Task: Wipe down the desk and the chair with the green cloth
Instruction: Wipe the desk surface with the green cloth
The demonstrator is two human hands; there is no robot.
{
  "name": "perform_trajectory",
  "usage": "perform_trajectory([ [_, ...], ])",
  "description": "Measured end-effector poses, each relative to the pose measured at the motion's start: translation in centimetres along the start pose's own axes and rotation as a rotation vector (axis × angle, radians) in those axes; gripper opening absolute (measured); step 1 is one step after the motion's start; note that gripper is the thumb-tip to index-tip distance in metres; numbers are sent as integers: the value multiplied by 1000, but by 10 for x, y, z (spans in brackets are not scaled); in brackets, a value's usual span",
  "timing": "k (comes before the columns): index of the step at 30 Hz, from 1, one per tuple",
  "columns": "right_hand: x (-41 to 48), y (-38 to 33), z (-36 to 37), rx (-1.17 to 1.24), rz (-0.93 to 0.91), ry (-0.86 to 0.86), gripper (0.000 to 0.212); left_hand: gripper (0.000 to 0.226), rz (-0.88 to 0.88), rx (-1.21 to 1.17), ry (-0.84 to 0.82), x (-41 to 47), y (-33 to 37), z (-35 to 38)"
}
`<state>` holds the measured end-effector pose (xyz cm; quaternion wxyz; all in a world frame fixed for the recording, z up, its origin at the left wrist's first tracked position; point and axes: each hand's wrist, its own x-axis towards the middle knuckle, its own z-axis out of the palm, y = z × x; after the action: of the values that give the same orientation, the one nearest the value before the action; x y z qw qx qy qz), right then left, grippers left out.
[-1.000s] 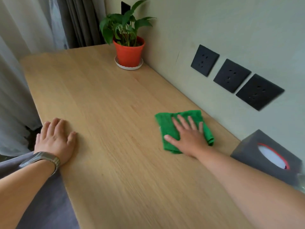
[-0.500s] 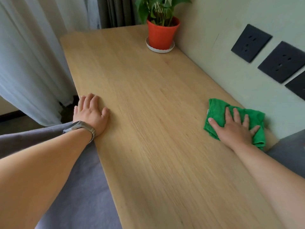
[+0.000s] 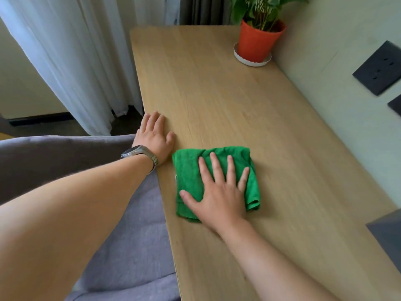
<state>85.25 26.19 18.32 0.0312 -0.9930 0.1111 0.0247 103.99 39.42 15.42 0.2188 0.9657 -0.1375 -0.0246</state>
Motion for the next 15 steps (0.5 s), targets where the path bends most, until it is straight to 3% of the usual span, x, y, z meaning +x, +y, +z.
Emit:
perform_trajectory([
  [8,-55,-19,1,72,-224,-33,86,62,-48,28,-10,-19,12,-1],
  [12,-65,24,1,60,-388,-57,86,66,-28,54,-14,-59,27,6],
  [15,-64,80,-1,34,-316,-41,87,76,-2,26,-15,-76,30,5],
])
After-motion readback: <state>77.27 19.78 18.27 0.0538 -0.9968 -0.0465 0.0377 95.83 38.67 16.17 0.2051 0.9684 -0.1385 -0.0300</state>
